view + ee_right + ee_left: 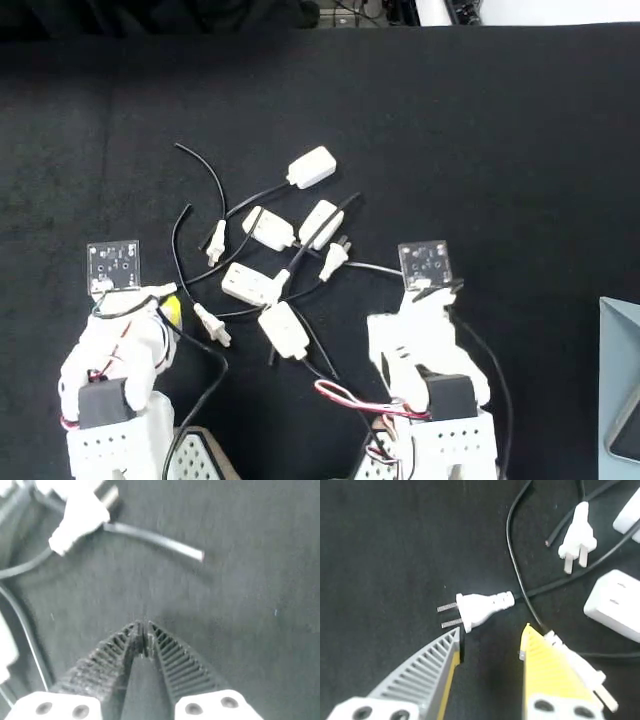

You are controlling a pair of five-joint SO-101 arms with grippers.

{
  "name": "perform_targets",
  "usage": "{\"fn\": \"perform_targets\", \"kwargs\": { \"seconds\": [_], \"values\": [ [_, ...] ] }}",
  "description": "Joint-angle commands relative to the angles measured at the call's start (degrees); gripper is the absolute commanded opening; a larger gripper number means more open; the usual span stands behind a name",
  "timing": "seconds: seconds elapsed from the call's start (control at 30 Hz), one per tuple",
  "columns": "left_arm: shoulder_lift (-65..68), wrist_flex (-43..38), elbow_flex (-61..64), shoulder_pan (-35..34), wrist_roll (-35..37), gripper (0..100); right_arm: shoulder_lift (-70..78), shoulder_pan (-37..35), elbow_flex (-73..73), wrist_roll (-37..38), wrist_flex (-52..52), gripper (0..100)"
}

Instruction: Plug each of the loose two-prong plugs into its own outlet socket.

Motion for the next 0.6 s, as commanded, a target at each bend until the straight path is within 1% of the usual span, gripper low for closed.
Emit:
{"fn": "perform_targets", "kwargs": {
  "seconds": [0.0, 0.07, 0.13, 0.3, 0.37, 0.43, 0.57],
  "values": [
    [0.00, -3.34, 0.84, -0.40, -0.44, 20, -4.70, -0.53, -2.51, 0.09, -9.14, 1.5],
    [0.00, -3.52, 1.10, -0.40, -0.53, 20, -4.62, -0.62, -3.30, 0.09, -12.13, 1.5],
    [0.00, -3.52, 1.36, -0.40, -0.53, 20, -4.44, -0.97, -6.02, 0.18, -12.84, 1.5],
    [0.00, -3.52, 1.54, -0.40, -0.53, 20, -2.68, -5.19, -17.36, 0.09, -8.18, 1.5],
    [0.00, -3.43, 1.54, -0.40, -0.53, 20, 1.27, -6.59, -21.58, -0.35, -8.00, 1.5],
    [0.00, -3.25, 1.63, -0.40, -0.53, 20, 7.60, -7.91, -26.07, -2.46, -8.00, 1.5],
    [0.00, -3.60, 2.77, -0.40, -0.62, 20, 23.69, -10.64, -35.12, -6.07, -7.56, 1.5]
  ]
}}
